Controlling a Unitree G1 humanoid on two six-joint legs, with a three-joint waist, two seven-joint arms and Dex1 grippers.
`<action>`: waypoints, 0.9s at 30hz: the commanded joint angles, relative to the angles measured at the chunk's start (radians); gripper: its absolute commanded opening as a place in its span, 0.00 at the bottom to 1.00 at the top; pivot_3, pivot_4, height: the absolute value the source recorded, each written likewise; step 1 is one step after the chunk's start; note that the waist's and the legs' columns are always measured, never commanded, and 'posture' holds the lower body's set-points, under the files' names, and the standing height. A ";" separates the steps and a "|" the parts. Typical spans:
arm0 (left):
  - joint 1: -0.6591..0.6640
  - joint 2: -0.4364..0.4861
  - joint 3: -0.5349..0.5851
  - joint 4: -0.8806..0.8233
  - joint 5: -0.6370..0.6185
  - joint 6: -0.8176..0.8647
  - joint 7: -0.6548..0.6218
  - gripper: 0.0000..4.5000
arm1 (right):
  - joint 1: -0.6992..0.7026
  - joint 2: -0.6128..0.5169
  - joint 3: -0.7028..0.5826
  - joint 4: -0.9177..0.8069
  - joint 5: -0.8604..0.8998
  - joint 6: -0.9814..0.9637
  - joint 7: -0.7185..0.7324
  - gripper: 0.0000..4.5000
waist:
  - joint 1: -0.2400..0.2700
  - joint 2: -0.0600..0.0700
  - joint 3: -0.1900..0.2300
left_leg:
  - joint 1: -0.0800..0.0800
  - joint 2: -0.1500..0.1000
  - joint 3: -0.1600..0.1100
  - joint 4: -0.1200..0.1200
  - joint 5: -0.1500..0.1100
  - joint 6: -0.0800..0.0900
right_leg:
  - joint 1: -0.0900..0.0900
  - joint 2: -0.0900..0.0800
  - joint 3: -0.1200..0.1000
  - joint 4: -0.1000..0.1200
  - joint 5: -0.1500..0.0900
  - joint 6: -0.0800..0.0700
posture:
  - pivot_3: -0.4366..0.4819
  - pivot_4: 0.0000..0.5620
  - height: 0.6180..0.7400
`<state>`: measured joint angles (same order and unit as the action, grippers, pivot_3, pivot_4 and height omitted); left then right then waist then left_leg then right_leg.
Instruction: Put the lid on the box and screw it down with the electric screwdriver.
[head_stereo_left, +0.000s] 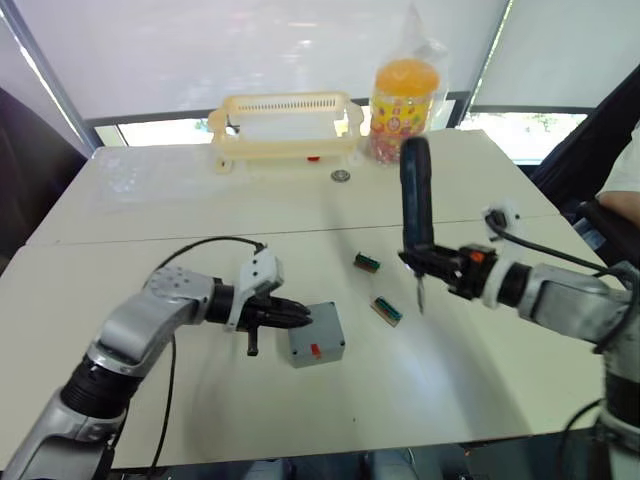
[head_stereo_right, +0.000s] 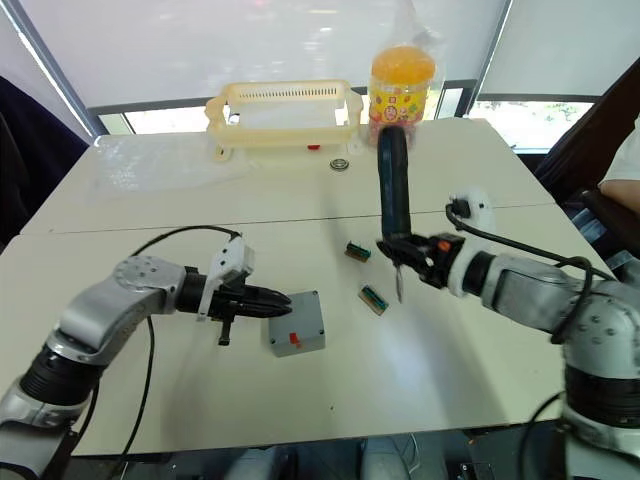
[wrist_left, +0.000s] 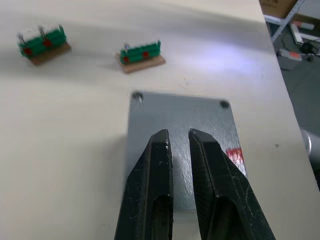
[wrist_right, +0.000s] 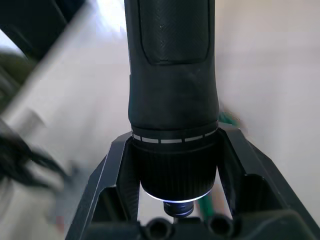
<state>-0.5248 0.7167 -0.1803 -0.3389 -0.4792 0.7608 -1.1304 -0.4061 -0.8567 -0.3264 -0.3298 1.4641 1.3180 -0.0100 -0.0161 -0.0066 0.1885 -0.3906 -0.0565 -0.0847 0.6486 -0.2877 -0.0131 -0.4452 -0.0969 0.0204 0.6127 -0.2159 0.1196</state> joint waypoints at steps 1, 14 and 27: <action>0.028 0.080 0.052 -0.115 -0.054 0.024 -0.030 0.13 | 0.087 -0.158 -0.058 0.045 0.102 0.107 -0.008 0.38 | 0.004 -0.001 0.001 | 0.000 0.000 0.000 0.000 0.000 0.001 | 0.000 0.000 0.000 0.000 0.000 0.000 | 0.48 0.27 1.00; 0.171 0.025 0.062 -0.256 -0.110 0.043 0.148 0.13 | 0.153 -0.292 0.017 0.247 -0.055 0.205 -0.007 0.38 | 0.005 -0.002 0.002 | 0.001 0.000 0.003 0.016 -0.001 0.002 | 0.010 0.001 0.001 -0.002 0.001 -0.003 | 0.48 0.27 1.00; 0.225 0.010 0.081 -0.218 -0.116 0.019 0.208 0.11 | 0.136 -0.207 0.038 0.203 -0.264 0.239 0.079 0.92 | 0.006 -0.004 0.001 | 0.003 0.000 0.003 0.016 -0.001 0.002 | 0.013 0.001 0.001 -0.003 0.003 0.001 | 0.48 0.27 1.00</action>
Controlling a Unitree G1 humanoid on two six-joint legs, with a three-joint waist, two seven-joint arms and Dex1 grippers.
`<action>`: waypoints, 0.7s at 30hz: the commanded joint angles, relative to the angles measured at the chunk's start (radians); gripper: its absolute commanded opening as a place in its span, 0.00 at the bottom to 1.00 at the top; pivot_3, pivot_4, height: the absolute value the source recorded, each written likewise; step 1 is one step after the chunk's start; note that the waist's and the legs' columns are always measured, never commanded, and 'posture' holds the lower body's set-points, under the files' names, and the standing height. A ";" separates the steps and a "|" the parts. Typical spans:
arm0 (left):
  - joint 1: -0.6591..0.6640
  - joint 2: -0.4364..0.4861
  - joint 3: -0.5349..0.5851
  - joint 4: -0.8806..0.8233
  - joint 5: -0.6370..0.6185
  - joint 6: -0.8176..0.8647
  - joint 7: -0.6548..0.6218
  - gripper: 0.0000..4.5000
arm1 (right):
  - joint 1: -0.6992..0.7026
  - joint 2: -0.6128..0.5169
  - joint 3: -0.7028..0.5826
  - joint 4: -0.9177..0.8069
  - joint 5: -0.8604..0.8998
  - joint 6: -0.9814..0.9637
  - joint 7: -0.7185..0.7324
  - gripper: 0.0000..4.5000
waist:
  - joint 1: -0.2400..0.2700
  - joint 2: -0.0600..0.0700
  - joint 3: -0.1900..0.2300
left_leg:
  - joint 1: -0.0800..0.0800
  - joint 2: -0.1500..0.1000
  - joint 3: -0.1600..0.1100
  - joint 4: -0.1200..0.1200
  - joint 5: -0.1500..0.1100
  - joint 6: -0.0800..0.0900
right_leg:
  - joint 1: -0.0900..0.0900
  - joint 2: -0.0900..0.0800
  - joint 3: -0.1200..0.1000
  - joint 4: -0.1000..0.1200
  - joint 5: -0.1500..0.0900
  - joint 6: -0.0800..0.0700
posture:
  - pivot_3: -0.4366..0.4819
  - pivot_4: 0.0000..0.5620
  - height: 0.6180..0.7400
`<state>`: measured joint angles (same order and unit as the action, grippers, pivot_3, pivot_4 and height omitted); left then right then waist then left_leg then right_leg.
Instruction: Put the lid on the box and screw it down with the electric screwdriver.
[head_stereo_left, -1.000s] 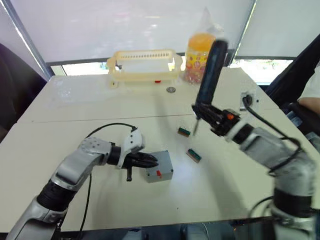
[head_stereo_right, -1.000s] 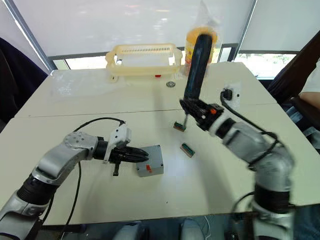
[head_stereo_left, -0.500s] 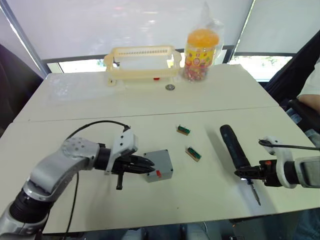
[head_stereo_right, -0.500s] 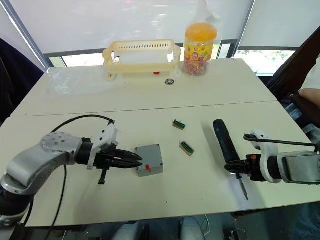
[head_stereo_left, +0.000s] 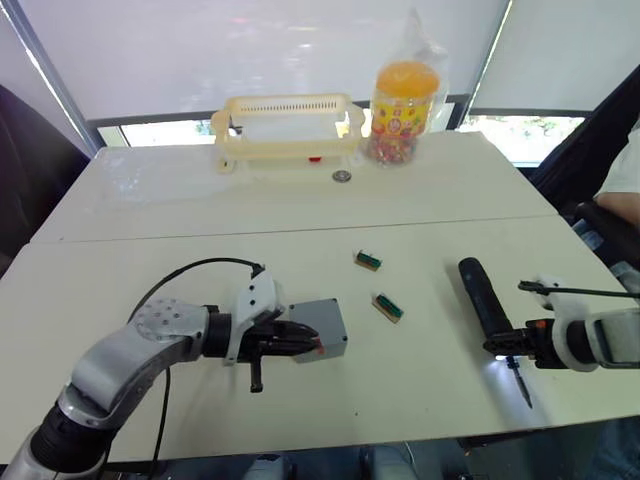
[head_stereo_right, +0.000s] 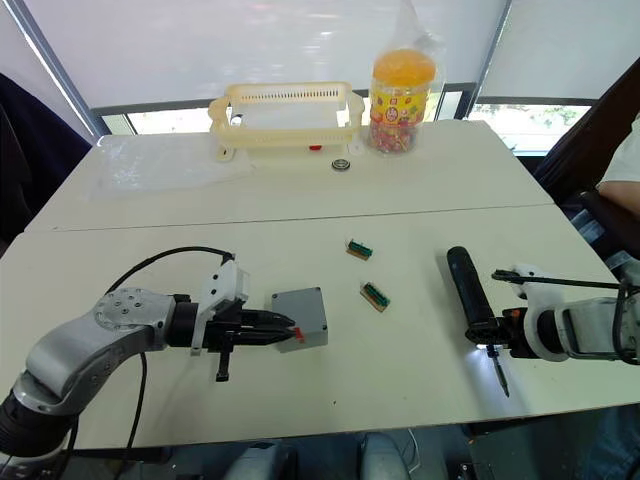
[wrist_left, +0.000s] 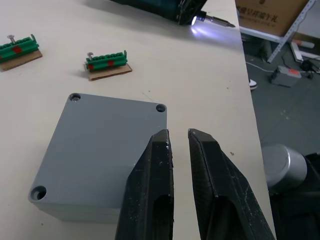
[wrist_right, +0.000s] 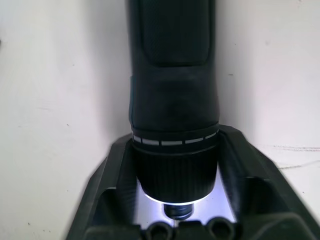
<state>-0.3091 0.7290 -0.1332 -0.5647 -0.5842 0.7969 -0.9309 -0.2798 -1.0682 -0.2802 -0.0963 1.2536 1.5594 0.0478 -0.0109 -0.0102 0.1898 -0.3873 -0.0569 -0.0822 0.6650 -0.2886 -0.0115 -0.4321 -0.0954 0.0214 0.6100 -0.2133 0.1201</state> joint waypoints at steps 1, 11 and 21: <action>0.010 -0.004 0.046 0.017 -0.016 -0.017 0.012 0.11 | 0.009 0.009 -0.014 -0.041 -0.061 0.000 0.030 0.99 | 0.000 0.000 0.000 | 0.000 0.000 0.000 0.000 0.000 0.000 | 0.000 0.000 0.000 0.000 0.000 0.000 | 0.48 0.27 1.00; 0.033 -0.048 0.217 0.166 -0.017 -0.020 0.142 0.11 | -0.134 -0.022 0.029 -0.199 -0.307 -0.360 0.286 0.99 | -0.004 0.001 0.000 | 0.000 0.000 0.000 0.000 0.000 0.000 | -0.001 0.000 0.000 0.001 0.000 0.001 | 0.48 0.27 1.00; 0.147 -0.087 0.188 0.135 0.014 -0.017 0.241 0.11 | 0.051 0.232 0.284 -0.507 -0.568 -0.717 0.356 0.99 | 0.014 0.000 0.000 | -0.001 -0.001 -0.003 0.000 0.001 -0.002 | -0.002 -0.002 -0.001 0.002 0.000 0.001 | 0.48 0.27 1.00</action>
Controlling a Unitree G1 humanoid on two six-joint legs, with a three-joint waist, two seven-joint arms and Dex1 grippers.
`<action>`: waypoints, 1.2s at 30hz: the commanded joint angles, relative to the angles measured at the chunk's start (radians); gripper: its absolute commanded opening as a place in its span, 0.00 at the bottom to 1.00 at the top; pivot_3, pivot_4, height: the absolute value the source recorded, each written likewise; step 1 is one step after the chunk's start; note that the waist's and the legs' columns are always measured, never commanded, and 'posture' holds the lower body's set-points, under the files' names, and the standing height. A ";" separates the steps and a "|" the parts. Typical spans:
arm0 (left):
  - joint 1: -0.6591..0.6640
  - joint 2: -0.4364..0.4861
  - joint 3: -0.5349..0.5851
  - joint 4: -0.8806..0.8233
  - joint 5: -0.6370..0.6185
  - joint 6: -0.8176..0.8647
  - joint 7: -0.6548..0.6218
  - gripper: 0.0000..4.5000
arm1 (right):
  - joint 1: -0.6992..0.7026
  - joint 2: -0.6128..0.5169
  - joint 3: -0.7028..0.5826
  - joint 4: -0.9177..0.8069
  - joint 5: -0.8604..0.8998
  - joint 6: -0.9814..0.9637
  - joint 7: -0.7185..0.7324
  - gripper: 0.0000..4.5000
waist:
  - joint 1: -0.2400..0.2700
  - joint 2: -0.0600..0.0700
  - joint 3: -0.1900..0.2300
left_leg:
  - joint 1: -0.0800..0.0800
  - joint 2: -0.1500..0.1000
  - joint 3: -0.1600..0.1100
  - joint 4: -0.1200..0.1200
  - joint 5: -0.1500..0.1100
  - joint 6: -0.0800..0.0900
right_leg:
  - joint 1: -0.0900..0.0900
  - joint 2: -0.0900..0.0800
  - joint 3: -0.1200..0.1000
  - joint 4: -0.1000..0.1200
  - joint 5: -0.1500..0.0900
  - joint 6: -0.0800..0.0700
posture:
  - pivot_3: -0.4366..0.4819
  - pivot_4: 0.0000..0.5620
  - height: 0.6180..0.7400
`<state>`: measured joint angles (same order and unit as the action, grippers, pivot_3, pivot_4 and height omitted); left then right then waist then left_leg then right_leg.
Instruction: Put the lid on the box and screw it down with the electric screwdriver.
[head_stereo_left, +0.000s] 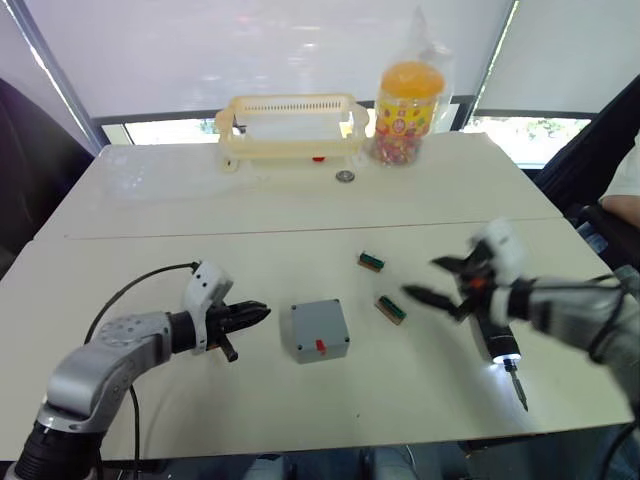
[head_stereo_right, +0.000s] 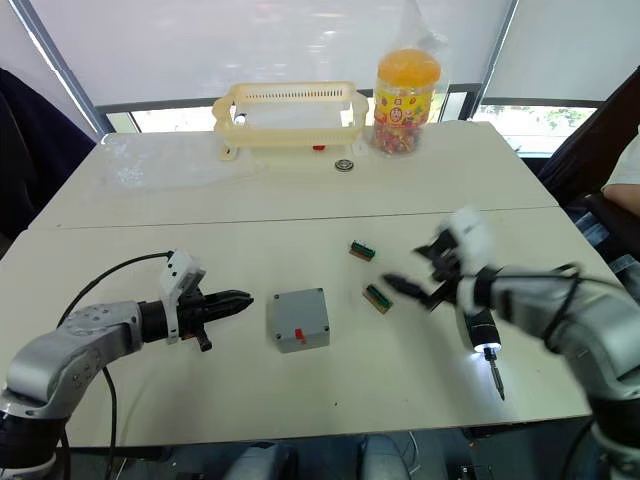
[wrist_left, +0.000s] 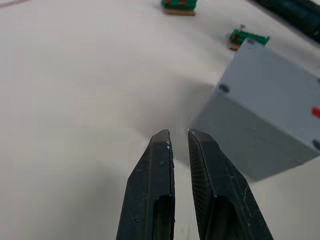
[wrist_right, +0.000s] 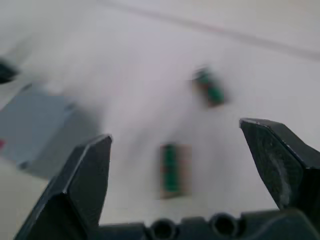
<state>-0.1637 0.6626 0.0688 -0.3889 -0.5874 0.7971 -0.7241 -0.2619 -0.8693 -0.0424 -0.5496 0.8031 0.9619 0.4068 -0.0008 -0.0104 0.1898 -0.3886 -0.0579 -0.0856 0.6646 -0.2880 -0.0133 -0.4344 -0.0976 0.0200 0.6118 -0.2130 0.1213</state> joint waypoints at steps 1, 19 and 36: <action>0.002 -0.029 -0.026 -0.045 0.022 -0.020 0.041 0.11 | 0.046 0.055 0.064 -0.052 -0.140 -0.142 -0.003 0.99 | 0.007 0.000 0.000 | 0.000 0.000 0.001 0.001 0.000 -0.001 | 0.000 0.000 0.001 0.000 0.000 0.000 | 0.48 0.27 1.00; -0.162 -0.104 -0.217 0.128 0.159 -0.136 -0.021 0.11 | 0.048 0.211 0.271 -0.030 -0.357 -0.181 0.091 0.99 | 0.013 0.000 0.000 | 0.000 -0.001 0.001 0.001 0.001 -0.002 | 0.000 0.000 0.001 0.000 0.001 0.000 | 0.48 0.27 1.00; -0.246 -0.062 -0.168 0.323 0.228 -0.232 -0.151 0.11 | 0.039 0.104 0.022 -0.138 -0.229 -0.013 0.190 0.99 | 0.006 0.000 0.000 | 0.001 0.000 0.001 0.001 0.001 -0.001 | 0.000 0.000 0.000 0.001 0.002 0.001 | 0.48 0.27 1.00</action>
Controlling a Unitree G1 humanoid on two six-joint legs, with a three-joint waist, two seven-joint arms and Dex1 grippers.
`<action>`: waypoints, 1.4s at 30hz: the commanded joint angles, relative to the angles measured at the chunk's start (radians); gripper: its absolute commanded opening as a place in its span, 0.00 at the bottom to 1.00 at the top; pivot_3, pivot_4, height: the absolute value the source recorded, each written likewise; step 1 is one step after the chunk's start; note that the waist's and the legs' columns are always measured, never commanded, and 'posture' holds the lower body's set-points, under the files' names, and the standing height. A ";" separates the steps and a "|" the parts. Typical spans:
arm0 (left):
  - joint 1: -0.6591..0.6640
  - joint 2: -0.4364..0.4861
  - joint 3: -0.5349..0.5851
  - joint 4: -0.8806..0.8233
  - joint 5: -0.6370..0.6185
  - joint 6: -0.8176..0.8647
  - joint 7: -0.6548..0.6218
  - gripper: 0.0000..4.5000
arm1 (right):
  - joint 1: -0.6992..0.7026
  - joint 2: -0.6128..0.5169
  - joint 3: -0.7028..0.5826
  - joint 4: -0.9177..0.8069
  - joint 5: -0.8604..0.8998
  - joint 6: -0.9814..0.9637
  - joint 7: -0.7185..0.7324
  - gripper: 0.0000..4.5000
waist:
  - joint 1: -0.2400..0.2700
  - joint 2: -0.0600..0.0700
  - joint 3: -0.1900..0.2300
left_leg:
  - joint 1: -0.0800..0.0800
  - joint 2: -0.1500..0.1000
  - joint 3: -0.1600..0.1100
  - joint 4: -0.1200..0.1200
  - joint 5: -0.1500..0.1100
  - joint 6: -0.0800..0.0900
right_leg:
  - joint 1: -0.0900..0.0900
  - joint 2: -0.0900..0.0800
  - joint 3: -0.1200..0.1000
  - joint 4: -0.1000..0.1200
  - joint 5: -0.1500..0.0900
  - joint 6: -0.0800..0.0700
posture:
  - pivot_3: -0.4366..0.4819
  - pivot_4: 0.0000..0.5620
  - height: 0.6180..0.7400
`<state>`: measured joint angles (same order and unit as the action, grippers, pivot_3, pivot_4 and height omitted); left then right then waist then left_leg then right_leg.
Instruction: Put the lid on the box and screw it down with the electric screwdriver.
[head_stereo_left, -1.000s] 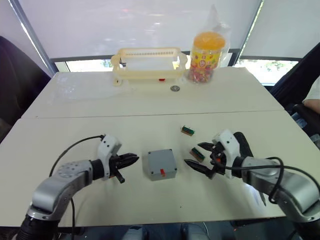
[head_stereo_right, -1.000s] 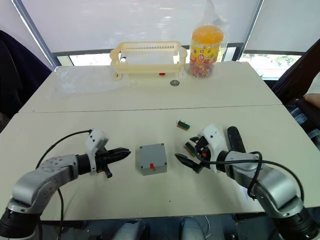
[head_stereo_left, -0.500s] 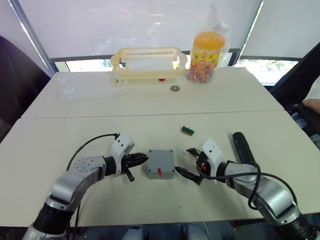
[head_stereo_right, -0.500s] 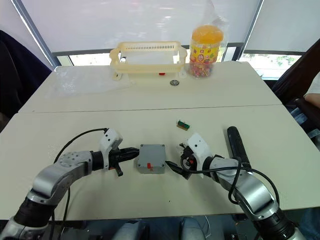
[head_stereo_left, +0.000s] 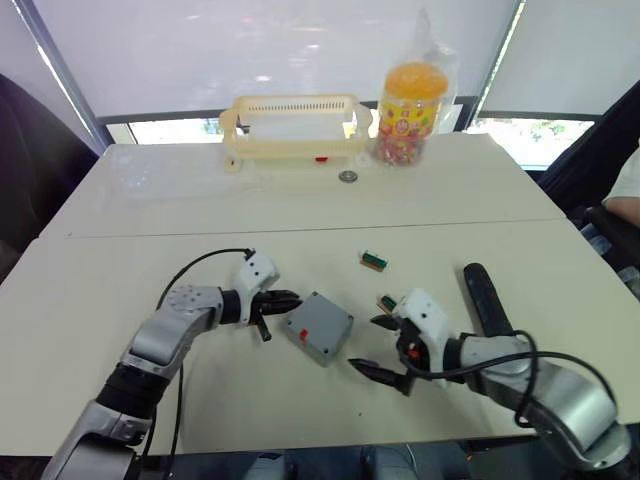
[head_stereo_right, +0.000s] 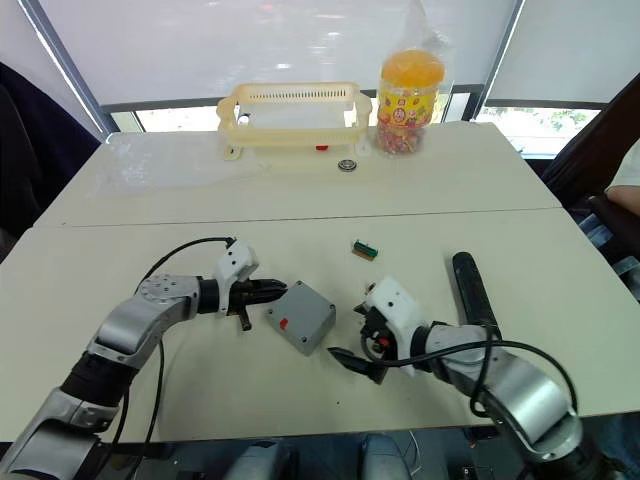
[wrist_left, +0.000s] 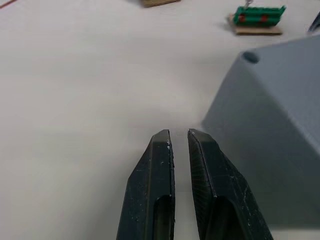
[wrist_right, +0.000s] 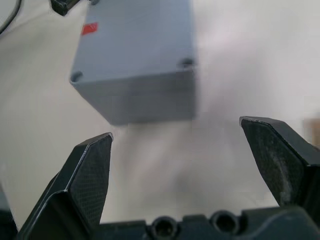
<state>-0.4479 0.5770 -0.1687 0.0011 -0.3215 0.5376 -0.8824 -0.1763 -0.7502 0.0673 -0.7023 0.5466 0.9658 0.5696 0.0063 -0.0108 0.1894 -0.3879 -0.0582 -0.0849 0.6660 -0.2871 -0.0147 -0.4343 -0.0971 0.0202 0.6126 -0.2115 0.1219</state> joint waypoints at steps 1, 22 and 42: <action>0.073 0.032 0.088 -0.102 -0.052 0.049 0.013 0.11 | -0.078 -0.012 -0.098 0.056 0.016 -0.033 0.025 0.99 | -0.008 0.000 0.000 | 0.000 0.000 0.000 0.000 0.000 0.000 | 0.000 0.000 0.000 0.000 0.000 0.000 | 0.48 0.27 1.00; 0.441 -0.015 0.183 -0.554 -0.200 0.289 0.238 0.11 | -0.387 0.163 0.251 0.648 -0.414 -0.552 0.193 0.99 | -0.018 0.000 0.000 | 0.001 0.000 0.000 -0.001 0.001 -0.001 | 0.000 0.000 0.001 0.002 0.000 -0.001 | 0.48 0.27 1.00; 0.291 0.013 0.112 -0.393 -0.131 0.185 0.161 0.11 | -0.192 0.177 0.230 0.309 -0.428 -0.334 0.154 0.99 | -0.017 0.000 0.000 | 0.001 0.000 0.000 -0.001 0.001 -0.002 | 0.000 0.000 0.000 0.002 0.000 -0.001 | 0.48 0.27 1.00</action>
<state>-0.1444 0.5843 -0.0519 -0.3815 -0.4541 0.7491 -0.7054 -0.3673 -0.5845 0.3092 -0.3346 0.1124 0.6265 0.7300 -0.0110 -0.0105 0.1891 -0.3867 -0.0584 -0.0853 0.6651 -0.2863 -0.0164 -0.4346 -0.0972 0.0206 0.6143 -0.2110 0.1211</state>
